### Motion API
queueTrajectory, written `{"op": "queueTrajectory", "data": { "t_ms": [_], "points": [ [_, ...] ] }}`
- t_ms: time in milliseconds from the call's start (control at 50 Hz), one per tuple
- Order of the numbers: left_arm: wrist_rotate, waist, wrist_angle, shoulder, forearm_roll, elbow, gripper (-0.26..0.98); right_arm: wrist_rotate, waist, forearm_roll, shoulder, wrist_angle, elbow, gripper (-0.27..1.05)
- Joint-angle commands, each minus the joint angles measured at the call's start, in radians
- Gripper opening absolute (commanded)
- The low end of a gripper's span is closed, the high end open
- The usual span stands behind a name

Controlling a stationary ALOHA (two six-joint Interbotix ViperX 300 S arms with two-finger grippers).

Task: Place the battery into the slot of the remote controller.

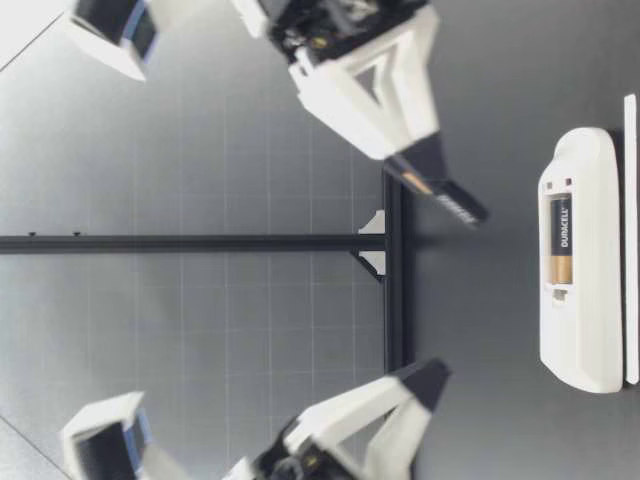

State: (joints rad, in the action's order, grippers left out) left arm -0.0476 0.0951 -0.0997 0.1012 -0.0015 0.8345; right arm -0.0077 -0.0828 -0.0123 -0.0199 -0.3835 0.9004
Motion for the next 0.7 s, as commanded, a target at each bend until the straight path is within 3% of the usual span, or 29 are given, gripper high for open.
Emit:
{"op": "queueTrajectory", "data": {
  "t_ms": [0, 240, 680],
  "points": [
    [0.002, 0.005, 0.006, -0.026, -0.005, -0.032, -0.16, 0.000, -0.008, -0.002, -0.005, -0.012, -0.029, 0.06],
    [-0.003, 0.000, 0.034, -0.103, -0.043, -0.057, -0.16, 0.000, -0.008, -0.002, -0.046, -0.017, -0.041, 0.06],
    [-0.003, -0.017, 0.046, -0.153, -0.052, -0.054, -0.16, 0.000, -0.008, -0.002, -0.080, -0.012, -0.054, 0.06]
  ]
}}
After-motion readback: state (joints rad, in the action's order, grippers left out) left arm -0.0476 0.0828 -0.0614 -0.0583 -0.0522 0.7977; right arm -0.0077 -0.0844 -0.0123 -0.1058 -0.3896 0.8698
